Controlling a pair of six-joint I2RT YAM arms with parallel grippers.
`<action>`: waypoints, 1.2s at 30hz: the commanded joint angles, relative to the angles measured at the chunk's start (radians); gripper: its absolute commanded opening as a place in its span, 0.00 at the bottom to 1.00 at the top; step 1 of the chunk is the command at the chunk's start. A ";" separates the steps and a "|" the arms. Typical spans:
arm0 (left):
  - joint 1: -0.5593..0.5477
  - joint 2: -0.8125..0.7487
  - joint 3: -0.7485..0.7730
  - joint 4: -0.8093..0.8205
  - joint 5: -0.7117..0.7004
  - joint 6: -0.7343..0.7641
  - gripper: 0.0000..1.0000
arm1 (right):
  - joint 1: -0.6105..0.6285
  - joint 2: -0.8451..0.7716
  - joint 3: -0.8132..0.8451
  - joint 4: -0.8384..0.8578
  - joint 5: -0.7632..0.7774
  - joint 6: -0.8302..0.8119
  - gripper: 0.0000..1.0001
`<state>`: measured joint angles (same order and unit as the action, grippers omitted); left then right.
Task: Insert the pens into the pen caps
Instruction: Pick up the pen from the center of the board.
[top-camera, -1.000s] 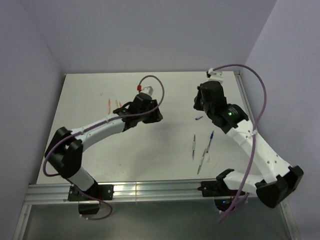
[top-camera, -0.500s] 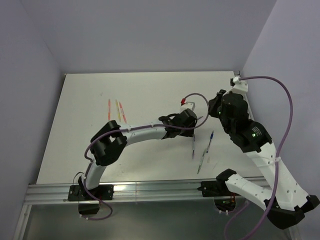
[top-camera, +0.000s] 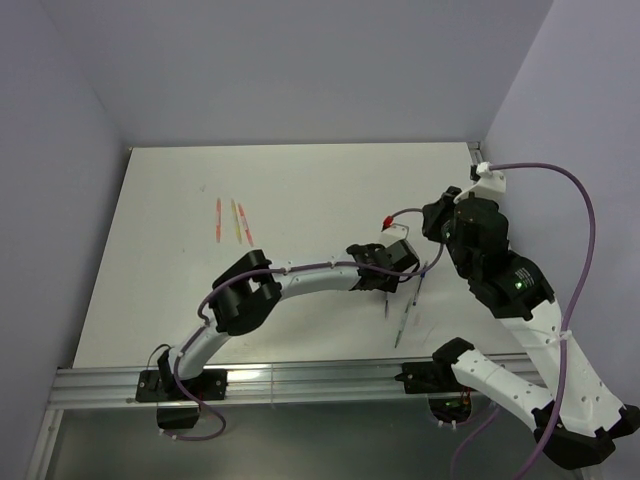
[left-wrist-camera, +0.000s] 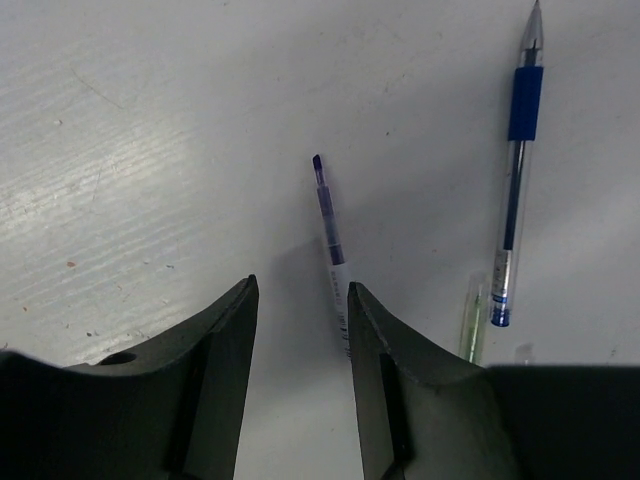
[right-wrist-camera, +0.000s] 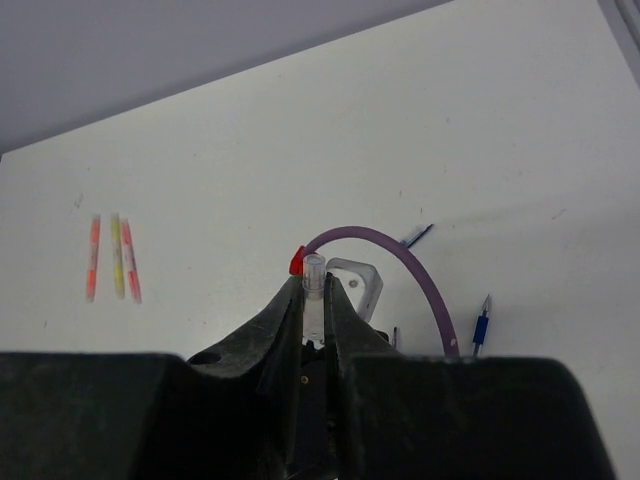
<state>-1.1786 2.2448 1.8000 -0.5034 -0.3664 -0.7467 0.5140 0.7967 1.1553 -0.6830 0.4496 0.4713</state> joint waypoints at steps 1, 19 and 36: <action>-0.024 0.016 0.058 -0.066 -0.049 -0.011 0.46 | 0.001 -0.016 -0.002 0.014 0.008 -0.011 0.00; -0.073 0.053 0.082 -0.092 -0.051 -0.010 0.45 | 0.032 -0.037 -0.006 0.010 0.035 -0.014 0.00; -0.118 0.138 0.144 -0.213 -0.114 0.009 0.33 | 0.037 -0.040 -0.008 0.013 0.028 -0.019 0.00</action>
<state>-1.2751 2.3547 1.9270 -0.6598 -0.4690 -0.7448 0.5426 0.7639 1.1522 -0.6827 0.4553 0.4618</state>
